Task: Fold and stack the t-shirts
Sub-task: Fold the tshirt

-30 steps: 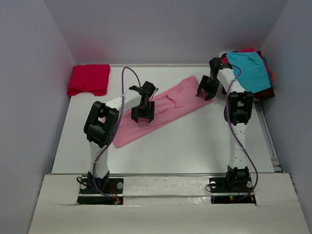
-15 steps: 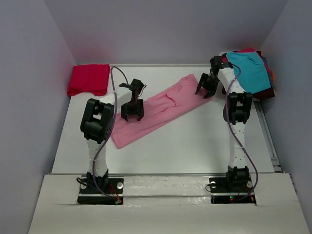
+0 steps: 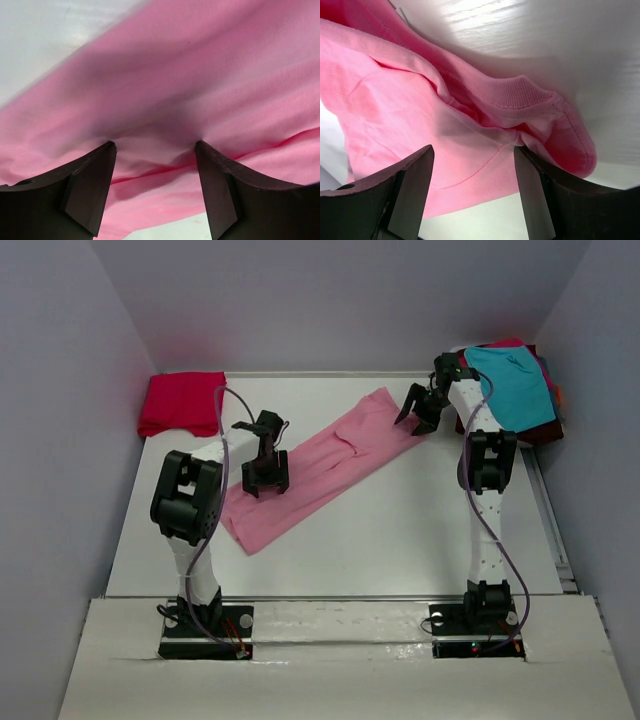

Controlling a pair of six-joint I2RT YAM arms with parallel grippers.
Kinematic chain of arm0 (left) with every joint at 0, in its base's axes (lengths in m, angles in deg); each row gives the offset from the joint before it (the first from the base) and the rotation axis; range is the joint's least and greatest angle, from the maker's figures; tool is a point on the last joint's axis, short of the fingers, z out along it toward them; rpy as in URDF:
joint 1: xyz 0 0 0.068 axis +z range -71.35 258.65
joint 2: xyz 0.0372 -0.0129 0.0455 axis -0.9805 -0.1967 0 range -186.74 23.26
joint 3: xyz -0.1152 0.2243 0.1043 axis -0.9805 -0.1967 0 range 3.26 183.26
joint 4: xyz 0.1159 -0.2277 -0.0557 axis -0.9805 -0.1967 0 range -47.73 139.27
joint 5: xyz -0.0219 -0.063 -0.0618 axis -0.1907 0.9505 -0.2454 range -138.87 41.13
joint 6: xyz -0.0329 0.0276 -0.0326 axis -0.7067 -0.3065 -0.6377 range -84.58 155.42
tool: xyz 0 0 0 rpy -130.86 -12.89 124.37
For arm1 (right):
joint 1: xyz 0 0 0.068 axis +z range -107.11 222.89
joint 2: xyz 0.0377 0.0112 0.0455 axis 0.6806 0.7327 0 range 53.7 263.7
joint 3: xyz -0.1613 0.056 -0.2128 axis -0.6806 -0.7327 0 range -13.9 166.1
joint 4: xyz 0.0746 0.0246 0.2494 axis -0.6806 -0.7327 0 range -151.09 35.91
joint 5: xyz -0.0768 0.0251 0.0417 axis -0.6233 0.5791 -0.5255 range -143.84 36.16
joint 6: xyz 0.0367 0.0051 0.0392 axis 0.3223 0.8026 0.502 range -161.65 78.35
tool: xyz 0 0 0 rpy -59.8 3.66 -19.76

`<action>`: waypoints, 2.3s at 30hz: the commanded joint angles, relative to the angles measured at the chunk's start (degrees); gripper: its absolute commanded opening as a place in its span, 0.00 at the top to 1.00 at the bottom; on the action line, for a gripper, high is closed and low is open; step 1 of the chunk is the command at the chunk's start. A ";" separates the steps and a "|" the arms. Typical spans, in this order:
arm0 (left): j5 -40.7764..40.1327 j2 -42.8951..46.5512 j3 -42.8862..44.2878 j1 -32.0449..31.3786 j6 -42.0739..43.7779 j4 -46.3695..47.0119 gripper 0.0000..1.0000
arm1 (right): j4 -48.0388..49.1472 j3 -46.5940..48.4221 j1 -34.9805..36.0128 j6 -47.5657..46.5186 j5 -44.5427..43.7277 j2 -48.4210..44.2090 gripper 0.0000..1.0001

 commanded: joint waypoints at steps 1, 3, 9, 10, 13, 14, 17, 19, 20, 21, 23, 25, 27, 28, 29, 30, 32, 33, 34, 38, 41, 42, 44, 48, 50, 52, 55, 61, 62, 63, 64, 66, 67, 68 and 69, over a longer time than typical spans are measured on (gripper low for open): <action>6.31 2.65 -7.26 0.65 -1.21 -1.84 0.22 | 6.23 -0.98 -0.11 -3.19 2.54 3.81 0.28; 6.42 4.23 -9.99 0.65 -1.83 -0.96 0.23 | 6.50 -0.62 -0.11 -3.55 3.34 3.90 0.28; 5.63 8.80 -10.97 -0.58 -2.27 -2.18 0.23 | 8.07 -1.93 -0.11 -3.63 6.42 3.20 0.26; 5.46 9.33 -10.27 -0.58 -2.18 -2.53 0.23 | 8.25 -2.11 -0.11 -3.63 6.51 2.94 0.26; 3.88 10.13 -6.15 -1.63 -2.10 -4.64 0.23 | 8.60 -2.64 -0.11 -4.07 7.21 1.18 0.24; 3.18 9.95 -3.78 -2.33 -1.92 -5.78 0.23 | 8.87 -3.25 -0.11 -3.99 7.38 -0.39 0.23; -1.30 8.73 2.01 -3.13 -1.31 -8.41 0.23 | 9.66 -4.75 -0.11 -3.81 7.47 -3.47 0.20; -4.54 8.02 5.01 -3.65 -0.52 -9.47 0.23 | 9.84 -6.41 -0.11 -3.81 7.65 -6.80 0.18; -5.61 7.76 6.42 -4.18 -0.17 -9.91 0.23 | 9.75 -6.86 -0.11 -3.90 7.82 -7.78 0.18; -6.66 6.88 9.57 -4.18 0.36 -11.14 0.23 | 9.49 -7.90 -0.11 -3.81 8.09 -9.61 0.18; -8.87 5.56 12.31 -4.18 0.89 -12.29 0.23 | 8.87 -9.58 -0.11 -3.55 9.31 -11.38 0.18; -8.96 4.77 14.95 -4.18 1.68 -13.61 0.23 | 8.52 -12.03 -0.11 -2.84 9.49 -13.31 0.18; -9.22 3.80 15.22 -4.80 2.56 -14.40 0.23 | 9.30 -17.74 -0.11 -1.88 9.93 -16.91 0.18; -9.14 3.45 14.70 -4.80 2.82 -14.49 0.23 | 9.83 -19.59 -0.11 -1.88 9.50 -18.14 0.18; -9.22 3.27 14.09 -5.49 3.17 -14.58 0.23 | 9.84 -23.00 0.50 -1.79 8.97 -20.25 0.19; -9.40 2.66 12.69 -6.11 3.44 -14.49 0.24 | 9.92 -24.69 0.50 -1.35 8.62 -21.22 0.19; -10.62 2.22 11.27 -6.99 4.23 -13.70 0.24 | 10.54 -29.24 1.21 -1.00 8.62 -23.94 0.20; -11.15 2.22 10.75 -7.69 4.23 -13.35 0.24 | 10.89 -30.84 2.43 -0.82 8.44 -24.83 0.20; -11.33 1.69 11.00 -7.70 4.67 -13.09 0.24 | 11.41 -32.16 2.44 -0.82 8.18 -25.62 0.21; -11.16 -3.83 18.97 -8.83 5.20 -14.22 0.24 | 12.82 -36.82 4.80 -0.12 7.47 -28.17 0.24; -10.55 -6.56 24.69 -10.41 5.46 -15.89 0.24 | 12.74 -38.41 6.04 0.85 7.21 -28.79 0.29; -10.28 -6.92 25.41 -10.42 5.64 -16.33 0.24 | 12.65 -38.59 6.04 0.85 7.21 -28.97 0.29; -10.19 -7.10 25.42 -11.91 5.38 -16.69 0.24 | 12.03 -38.59 7.26 1.46 7.30 -29.41 0.33; -10.37 -3.60 17.37 -13.14 3.88 -15.63 0.24 | 13.08 -39.73 7.89 2.78 6.51 -30.81 0.37; -9.23 -0.27 13.57 -13.76 3.09 -15.63 0.24 | 14.14 -39.99 7.89 2.87 6.33 -30.55 0.38; -9.05 1.68 8.91 -14.38 2.83 -15.63 0.24 | 14.14 -39.38 7.89 2.96 5.19 -29.85 0.38; -8.53 4.85 4.34 -14.90 2.21 -15.63 0.24 | 14.49 -37.28 7.89 3.57 4.13 -27.83 0.39; -8.34 8.63 -0.24 -15.52 1.51 -13.96 0.24 | 14.41 -32.88 7.89 4.63 3.25 -23.88 0.40; -9.56 8.63 -0.51 -15.52 1.42 -13.96 0.24 | 14.41 -32.70 7.89 4.63 2.47 -23.61 0.40; -10.18 8.37 -0.86 -15.52 1.16 -14.48 0.24 | 14.58 -32.53 7.89 4.63 2.12 -23.43 0.40; -10.89 8.28 -1.12 -15.52 0.98 -14.66 0.24 | 14.67 -32.35 7.89 4.54 1.76 -23.17 0.40; -13.00 8.02 -1.91 -15.52 0.28 -15.10 0.24 | 14.58 -31.47 7.89 4.28 0.09 -22.29 0.40; -14.66 7.93 -2.18 -15.52 -0.07 -15.36 0.24 | 14.50 -31.12 7.89 4.19 -0.17 -21.85 0.40; -15.46 7.84 -2.44 -15.52 -1.12 -15.72 0.24 | 14.49 -30.34 7.89 4.10 -0.52 -21.07 0.40; -15.99 7.84 -2.70 -15.52 -1.48 -15.72 0.24 | 14.49 -30.07 7.89 4.10 -0.79 -20.71 0.40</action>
